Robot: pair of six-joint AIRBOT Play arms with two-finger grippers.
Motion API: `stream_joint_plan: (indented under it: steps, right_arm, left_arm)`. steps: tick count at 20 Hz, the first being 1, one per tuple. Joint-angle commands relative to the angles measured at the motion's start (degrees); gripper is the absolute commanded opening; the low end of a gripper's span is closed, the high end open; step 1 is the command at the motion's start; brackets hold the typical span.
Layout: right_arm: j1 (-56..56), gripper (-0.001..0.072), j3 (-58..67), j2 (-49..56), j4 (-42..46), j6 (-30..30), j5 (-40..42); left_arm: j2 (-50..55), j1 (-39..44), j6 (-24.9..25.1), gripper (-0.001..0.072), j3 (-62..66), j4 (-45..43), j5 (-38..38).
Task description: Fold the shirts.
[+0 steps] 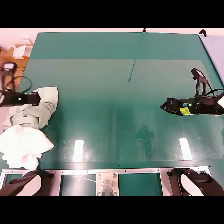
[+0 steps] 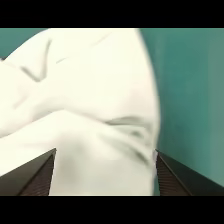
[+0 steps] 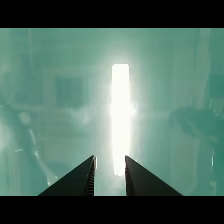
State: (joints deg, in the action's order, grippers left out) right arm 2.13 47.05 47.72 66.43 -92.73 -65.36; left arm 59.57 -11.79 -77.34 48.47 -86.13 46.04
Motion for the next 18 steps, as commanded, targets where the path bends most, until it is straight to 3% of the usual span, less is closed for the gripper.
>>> stream_joint_plan:
  steps: [1, 5, 6, 7, 8, 12, 14, 16, 18]
  right_arm:
    - [-0.02, 0.023, -0.02, 0.04, 0.0, 0.0, 1.95]
    - [-0.02, 0.023, -0.02, 0.02, 0.02, 0.0, 1.97]
    - [-0.02, 0.0231, -0.02, 0.02, 0.02, 0.0, 1.95]
    - [-0.02, 0.023, -0.02, 0.02, 0.02, 0.0, 1.95]
    - [-0.02, 0.023, -0.02, 0.02, 0.02, 0.0, 1.95]
    - [-0.02, 0.0229, -0.02, 0.02, 0.02, 0.0, 1.95]
    - [-0.02, 0.0227, -0.02, 0.02, 0.0, 0.0, 1.95]
    - [0.26, 0.0136, 0.04, -0.04, -0.04, -0.02, 1.88]
    - [0.96, 0.0112, 0.04, -0.04, -0.09, -0.02, 1.88]
  left_arm:
    - [10.12, 0.02, -0.7, 0.0702, -0.02, -11.3, -1.07]
    - [16.94, 0.02, -0.68, 0.0697, -0.02, -15.39, 3.21]
    - [17.75, 0.02, -0.63, 0.052, -0.02, -15.58, 4.09]
    - [17.94, 0.02, -0.57, 0.0158, 0.0, -15.65, 4.72]
    - [17.92, 0.02, -0.42, 0.0029, 0.5, -15.63, 5.16]
    - [17.92, 0.09, -0.61, 0.0027, 11.85, -10.27, 11.52]
    - [17.92, 0.09, -0.17, 0.0027, 22.62, -0.42, 17.66]
    - [17.86, 0.44, 0.11, 0.0027, 34.14, 14.51, 23.37]
    - [17.86, 4.63, 1.31, 0.0027, 44.35, 24.3, 28.33]
